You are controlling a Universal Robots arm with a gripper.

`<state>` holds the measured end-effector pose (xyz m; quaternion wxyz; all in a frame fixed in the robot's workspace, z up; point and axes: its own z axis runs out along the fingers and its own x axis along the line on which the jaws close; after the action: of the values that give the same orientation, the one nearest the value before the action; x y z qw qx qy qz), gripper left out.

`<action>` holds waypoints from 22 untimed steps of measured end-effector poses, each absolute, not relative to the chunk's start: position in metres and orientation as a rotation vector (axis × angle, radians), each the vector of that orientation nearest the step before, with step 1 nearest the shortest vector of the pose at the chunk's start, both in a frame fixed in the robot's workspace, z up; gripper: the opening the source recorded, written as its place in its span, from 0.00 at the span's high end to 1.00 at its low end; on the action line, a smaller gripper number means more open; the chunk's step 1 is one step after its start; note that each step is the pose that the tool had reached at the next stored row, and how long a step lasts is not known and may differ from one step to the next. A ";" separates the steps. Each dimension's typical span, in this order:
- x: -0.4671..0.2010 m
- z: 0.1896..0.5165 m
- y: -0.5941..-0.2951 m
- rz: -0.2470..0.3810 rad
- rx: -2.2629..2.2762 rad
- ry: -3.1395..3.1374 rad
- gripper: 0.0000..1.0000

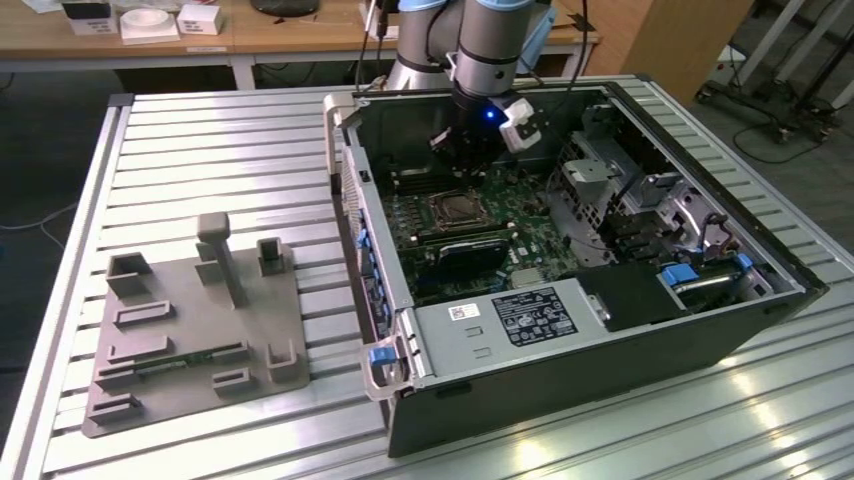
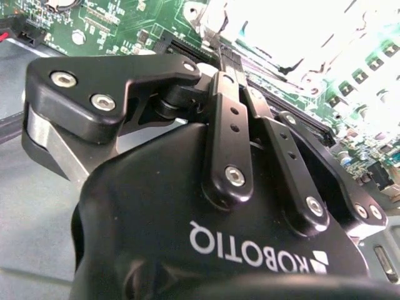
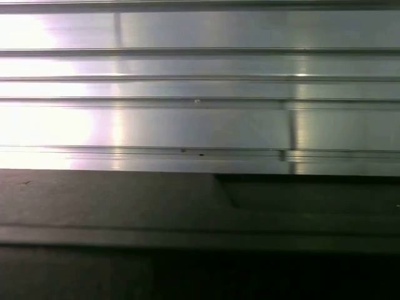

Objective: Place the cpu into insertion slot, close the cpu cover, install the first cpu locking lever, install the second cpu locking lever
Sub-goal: 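Install the first cpu locking lever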

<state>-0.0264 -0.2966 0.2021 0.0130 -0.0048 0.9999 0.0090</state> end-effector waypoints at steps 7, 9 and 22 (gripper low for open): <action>-0.026 0.202 -0.297 0.013 -0.015 3.116 0.89; -0.026 0.201 -0.297 0.009 -0.015 3.116 0.89; -0.025 0.196 -0.297 0.005 -0.015 3.116 0.89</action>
<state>-0.0254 -0.2970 0.1961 0.0130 -0.0048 0.9999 0.0017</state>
